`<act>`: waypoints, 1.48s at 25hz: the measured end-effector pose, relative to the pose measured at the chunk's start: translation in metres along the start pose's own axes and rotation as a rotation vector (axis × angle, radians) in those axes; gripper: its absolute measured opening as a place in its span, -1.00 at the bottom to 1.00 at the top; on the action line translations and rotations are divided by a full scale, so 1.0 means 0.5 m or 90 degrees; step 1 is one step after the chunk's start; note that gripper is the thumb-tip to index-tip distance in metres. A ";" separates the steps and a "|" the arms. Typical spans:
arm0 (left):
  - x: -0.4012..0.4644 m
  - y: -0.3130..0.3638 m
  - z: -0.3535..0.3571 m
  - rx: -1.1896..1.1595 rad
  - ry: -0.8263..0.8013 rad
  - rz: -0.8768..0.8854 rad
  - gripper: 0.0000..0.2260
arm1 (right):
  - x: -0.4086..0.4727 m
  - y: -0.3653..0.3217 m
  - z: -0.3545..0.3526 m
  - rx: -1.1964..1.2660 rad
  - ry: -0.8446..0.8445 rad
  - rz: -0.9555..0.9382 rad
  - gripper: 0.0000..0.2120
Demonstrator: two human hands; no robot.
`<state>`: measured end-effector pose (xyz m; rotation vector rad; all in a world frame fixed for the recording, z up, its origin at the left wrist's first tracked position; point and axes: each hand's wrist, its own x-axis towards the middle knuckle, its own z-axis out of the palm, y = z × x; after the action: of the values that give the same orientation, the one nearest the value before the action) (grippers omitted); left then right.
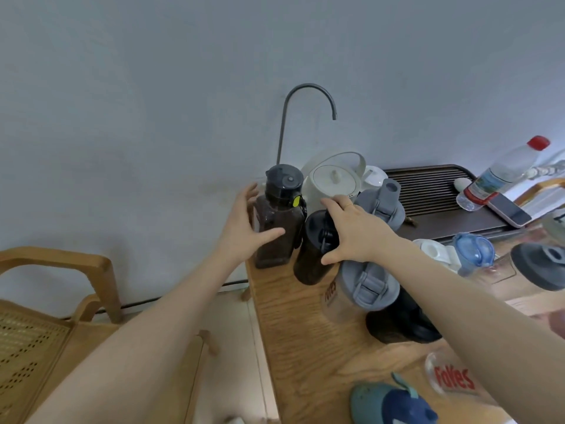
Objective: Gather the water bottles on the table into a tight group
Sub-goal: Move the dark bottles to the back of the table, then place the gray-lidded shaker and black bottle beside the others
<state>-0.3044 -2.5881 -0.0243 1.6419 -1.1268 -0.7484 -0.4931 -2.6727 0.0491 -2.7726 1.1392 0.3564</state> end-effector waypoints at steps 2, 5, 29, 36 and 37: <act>0.016 0.025 -0.006 0.059 -0.028 0.037 -0.26 | 0.005 -0.005 -0.002 -0.030 -0.004 0.001 0.01; 0.028 0.041 -0.016 0.172 -0.088 0.057 -0.37 | 0.016 -0.006 -0.006 -0.068 -0.006 -0.003 0.01; -0.176 0.100 0.149 0.327 -0.018 0.271 -0.18 | -0.149 0.065 0.075 -0.012 0.052 -0.138 -0.12; -0.229 0.114 0.205 0.191 -0.027 0.020 0.03 | -0.153 0.107 0.055 0.175 -0.034 -0.316 0.06; -0.232 0.117 0.211 0.209 -0.018 0.025 0.01 | -0.163 0.141 0.043 0.145 -0.044 -0.307 -0.02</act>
<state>-0.4591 -2.5259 -0.0091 1.8782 -1.3525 -0.5853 -0.6026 -2.6631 0.0480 -2.6857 0.4343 0.2446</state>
